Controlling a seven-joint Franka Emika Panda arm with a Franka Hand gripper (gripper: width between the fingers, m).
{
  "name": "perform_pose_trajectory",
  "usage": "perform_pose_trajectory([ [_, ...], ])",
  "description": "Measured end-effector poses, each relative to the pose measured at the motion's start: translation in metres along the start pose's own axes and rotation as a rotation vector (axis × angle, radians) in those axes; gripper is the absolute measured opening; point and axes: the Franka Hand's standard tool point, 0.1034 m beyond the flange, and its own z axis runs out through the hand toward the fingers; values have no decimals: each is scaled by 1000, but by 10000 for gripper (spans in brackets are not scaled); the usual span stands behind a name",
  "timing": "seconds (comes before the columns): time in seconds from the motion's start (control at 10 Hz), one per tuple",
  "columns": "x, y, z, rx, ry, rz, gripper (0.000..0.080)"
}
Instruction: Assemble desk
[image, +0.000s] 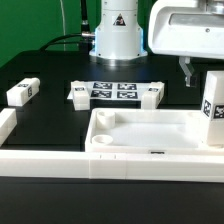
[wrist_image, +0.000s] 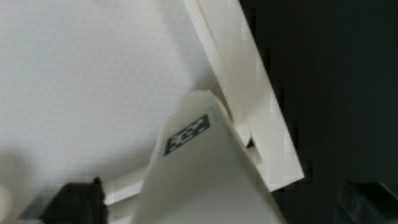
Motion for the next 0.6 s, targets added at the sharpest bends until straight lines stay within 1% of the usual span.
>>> perform_pose_trajectory([
  [0.3,0,1,1,-6,1,-251,649],
  [0.6,3,4,1,-26,5,-551,649],
])
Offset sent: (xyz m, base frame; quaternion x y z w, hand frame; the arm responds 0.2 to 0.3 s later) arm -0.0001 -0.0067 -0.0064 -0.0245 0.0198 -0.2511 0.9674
